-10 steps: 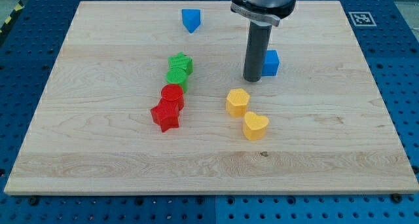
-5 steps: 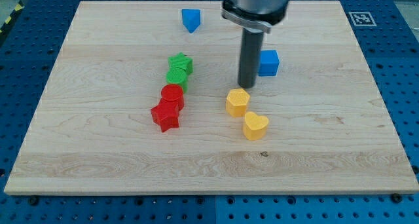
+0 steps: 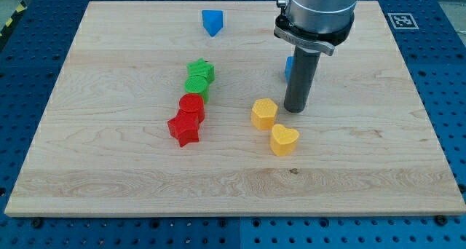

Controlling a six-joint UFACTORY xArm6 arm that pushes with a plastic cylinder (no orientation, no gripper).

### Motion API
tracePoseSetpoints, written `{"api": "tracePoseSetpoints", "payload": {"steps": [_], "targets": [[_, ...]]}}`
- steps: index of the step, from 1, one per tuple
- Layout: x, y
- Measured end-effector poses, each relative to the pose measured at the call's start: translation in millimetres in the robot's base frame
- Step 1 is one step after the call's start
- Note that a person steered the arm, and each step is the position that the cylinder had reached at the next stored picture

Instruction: Move the blue cube closer to the blue triangle

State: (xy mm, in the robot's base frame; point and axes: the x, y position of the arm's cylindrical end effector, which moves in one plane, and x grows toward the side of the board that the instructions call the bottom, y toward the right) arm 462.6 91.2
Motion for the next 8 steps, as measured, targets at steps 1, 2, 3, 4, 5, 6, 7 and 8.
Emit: {"api": "tracePoseSetpoints", "payload": {"steps": [1,2,3,4,5,6,7,8], "targets": [[-1,0],[-10,0],[-11,0],[-11,0],[-20,0],[-30,33],[-38,37],[-59,10]]}}
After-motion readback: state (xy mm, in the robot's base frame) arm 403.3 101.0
